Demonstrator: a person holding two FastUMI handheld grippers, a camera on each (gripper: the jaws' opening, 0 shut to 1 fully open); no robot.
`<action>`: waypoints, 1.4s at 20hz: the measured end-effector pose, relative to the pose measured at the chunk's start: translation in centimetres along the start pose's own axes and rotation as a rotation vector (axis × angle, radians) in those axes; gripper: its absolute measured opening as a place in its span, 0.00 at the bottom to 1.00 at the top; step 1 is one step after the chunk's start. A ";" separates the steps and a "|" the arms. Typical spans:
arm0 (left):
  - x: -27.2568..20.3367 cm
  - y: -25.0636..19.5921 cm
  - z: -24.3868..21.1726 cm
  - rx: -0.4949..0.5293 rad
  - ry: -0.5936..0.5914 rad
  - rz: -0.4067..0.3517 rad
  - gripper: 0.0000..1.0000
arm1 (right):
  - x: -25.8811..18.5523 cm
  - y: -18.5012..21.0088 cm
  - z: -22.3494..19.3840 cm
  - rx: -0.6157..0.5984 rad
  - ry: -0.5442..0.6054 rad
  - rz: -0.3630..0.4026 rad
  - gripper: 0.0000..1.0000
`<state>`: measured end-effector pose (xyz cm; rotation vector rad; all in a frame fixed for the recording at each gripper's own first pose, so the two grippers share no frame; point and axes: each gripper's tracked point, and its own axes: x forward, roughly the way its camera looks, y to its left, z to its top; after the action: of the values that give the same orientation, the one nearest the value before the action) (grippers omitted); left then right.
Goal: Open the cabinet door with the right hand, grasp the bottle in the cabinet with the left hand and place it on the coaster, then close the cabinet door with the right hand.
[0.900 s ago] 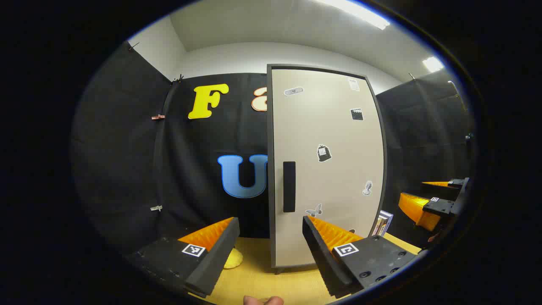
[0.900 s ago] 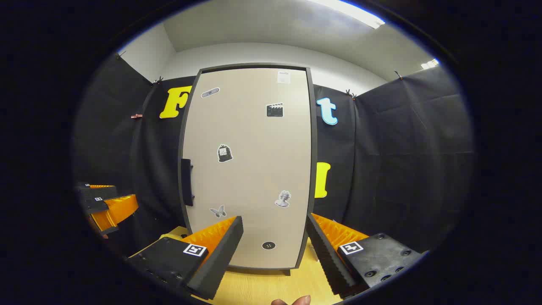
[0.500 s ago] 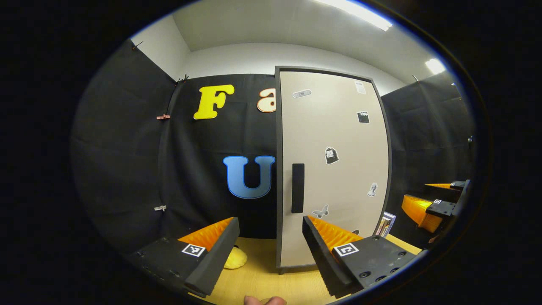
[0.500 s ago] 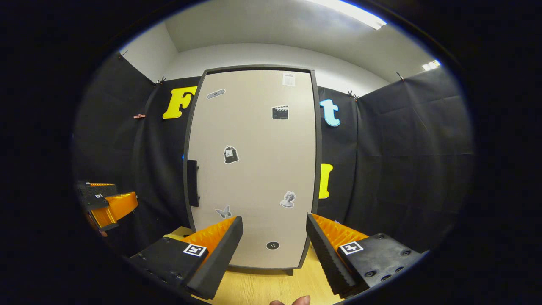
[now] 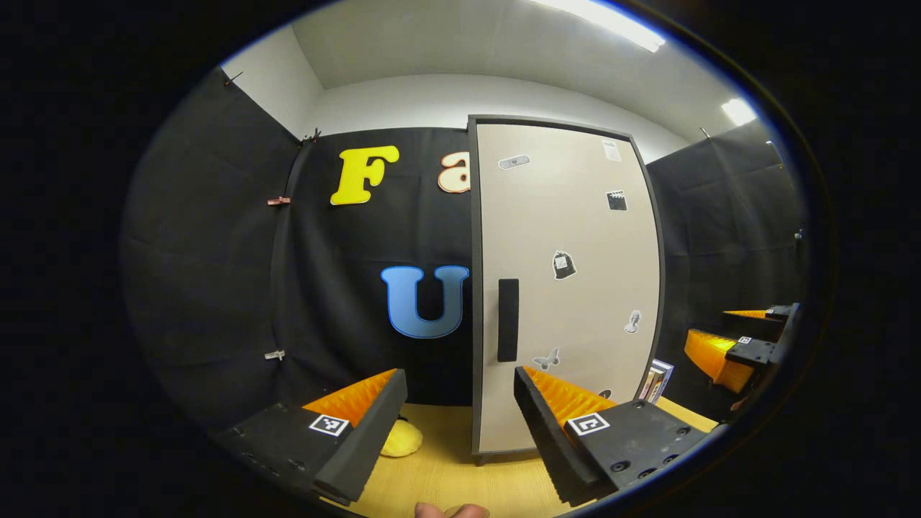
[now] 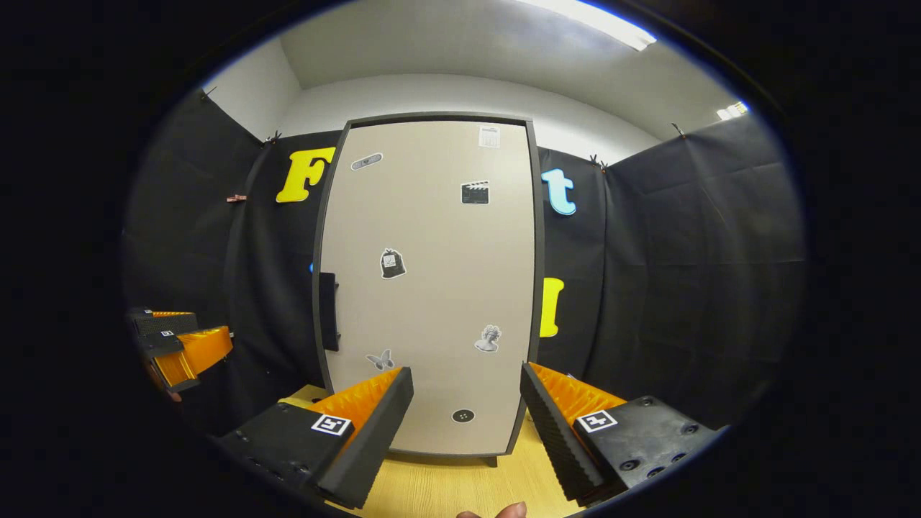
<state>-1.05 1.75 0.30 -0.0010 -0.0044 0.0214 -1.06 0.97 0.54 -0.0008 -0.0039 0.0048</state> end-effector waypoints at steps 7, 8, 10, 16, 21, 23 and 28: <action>-0.1 1.2 0.1 0.013 -0.007 0.008 0.95 | 0.1 1.4 0.4 0.003 -0.008 0.017 0.98; -0.1 1.5 0.1 0.012 -0.007 0.009 0.95 | 0.3 2.0 0.7 0.008 -0.012 0.026 0.98; -0.1 2.0 0.0 0.004 -0.005 0.009 0.95 | 1.0 3.5 1.2 0.022 -0.016 0.054 0.97; 0.0 4.3 0.3 0.017 -0.013 0.025 0.95 | 4.9 9.6 2.6 0.054 -0.037 0.127 0.97; 0.0 6.3 0.0 0.023 -0.013 0.038 0.95 | 9.1 15.7 2.9 0.053 -0.040 0.188 0.97; 0.1 7.1 -0.3 0.029 -0.008 0.048 0.94 | 10.8 17.5 2.9 0.060 -0.048 0.191 0.98; 0.1 8.5 -0.9 0.028 0.000 0.071 0.94 | 14.7 20.5 1.4 0.076 -0.036 0.181 0.98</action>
<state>-1.13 10.22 -0.56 0.0264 -0.0044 0.0928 13.52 21.57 1.94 0.0749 -0.0397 0.1859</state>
